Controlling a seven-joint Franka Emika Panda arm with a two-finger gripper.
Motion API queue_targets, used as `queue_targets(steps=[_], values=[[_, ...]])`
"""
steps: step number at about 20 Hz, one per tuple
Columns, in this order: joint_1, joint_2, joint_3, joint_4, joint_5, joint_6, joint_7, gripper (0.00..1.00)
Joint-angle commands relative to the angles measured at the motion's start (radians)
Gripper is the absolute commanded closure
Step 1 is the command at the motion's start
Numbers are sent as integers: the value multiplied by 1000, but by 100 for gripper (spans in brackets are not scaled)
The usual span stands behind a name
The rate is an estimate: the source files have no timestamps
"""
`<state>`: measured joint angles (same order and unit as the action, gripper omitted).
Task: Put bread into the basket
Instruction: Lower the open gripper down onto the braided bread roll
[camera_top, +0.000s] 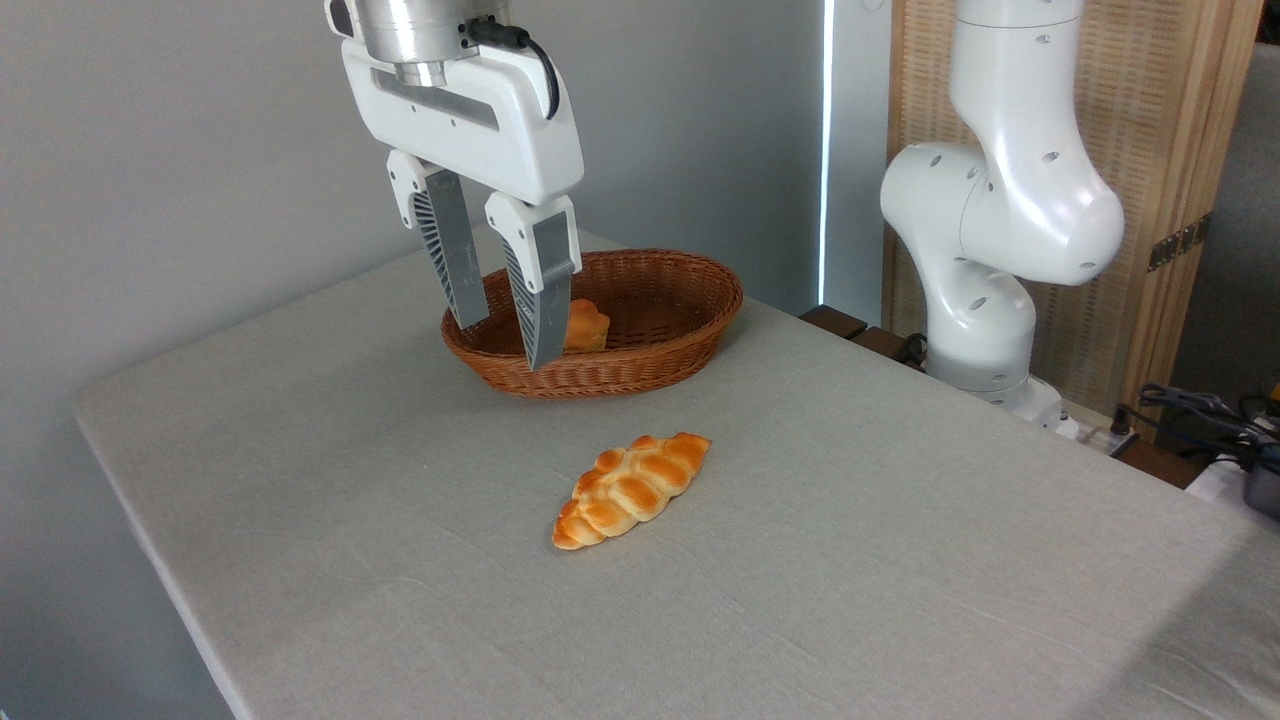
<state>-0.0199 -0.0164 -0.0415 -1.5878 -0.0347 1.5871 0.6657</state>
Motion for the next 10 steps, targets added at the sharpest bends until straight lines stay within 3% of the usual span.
queue_targets(steps=[1,10], values=[[2,-17,9,-30,-4,27,-6,0],[3,-11,12,-31,-4,37,-1,0]])
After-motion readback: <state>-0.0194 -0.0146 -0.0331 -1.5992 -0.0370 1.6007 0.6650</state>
